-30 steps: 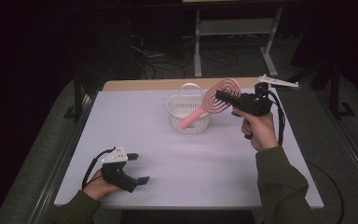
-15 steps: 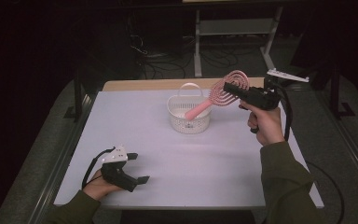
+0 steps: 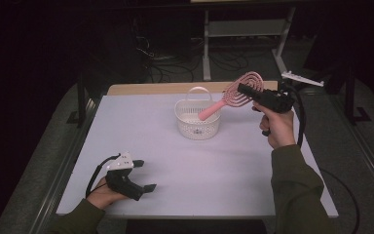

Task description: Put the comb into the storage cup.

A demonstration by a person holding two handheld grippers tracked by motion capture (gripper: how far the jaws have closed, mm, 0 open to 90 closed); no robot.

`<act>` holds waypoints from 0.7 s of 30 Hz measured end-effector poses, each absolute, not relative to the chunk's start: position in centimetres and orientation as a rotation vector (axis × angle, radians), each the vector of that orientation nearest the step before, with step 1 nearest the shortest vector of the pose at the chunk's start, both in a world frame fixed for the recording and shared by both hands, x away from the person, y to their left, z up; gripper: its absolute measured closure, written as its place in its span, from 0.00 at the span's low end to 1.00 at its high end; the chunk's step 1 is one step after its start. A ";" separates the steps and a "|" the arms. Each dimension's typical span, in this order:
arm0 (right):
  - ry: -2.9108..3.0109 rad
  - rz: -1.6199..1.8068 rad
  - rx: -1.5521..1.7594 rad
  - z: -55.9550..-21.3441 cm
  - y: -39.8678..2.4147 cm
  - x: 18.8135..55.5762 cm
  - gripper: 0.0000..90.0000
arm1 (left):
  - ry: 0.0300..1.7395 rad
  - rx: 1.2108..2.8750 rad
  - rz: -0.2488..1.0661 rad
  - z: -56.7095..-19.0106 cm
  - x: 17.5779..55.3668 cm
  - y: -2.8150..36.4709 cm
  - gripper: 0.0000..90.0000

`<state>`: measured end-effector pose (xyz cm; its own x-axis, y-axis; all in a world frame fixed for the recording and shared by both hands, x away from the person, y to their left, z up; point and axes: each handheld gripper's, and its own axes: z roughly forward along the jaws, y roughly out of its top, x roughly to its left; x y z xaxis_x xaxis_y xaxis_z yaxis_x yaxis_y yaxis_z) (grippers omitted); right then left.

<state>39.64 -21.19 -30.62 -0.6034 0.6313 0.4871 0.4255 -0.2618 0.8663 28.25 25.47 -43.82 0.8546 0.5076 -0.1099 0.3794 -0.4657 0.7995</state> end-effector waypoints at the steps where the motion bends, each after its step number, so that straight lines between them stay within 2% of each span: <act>1: 1.803 1.983 1.316 -30.7 -21.2 39.8 0.70 | 0.645 2.113 0.176 -43.8 28.2 25.5 0.00; 21: 1.799 1.972 1.393 -33.1 -19.7 41.6 0.70 | 0.646 2.111 0.171 -43.8 28.3 25.5 0.00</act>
<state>41.63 -19.73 -33.07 -0.5650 0.6362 0.5254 0.4649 -0.2806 0.8397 28.26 25.47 -43.85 0.8543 0.5067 -0.1157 0.3831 -0.4636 0.7990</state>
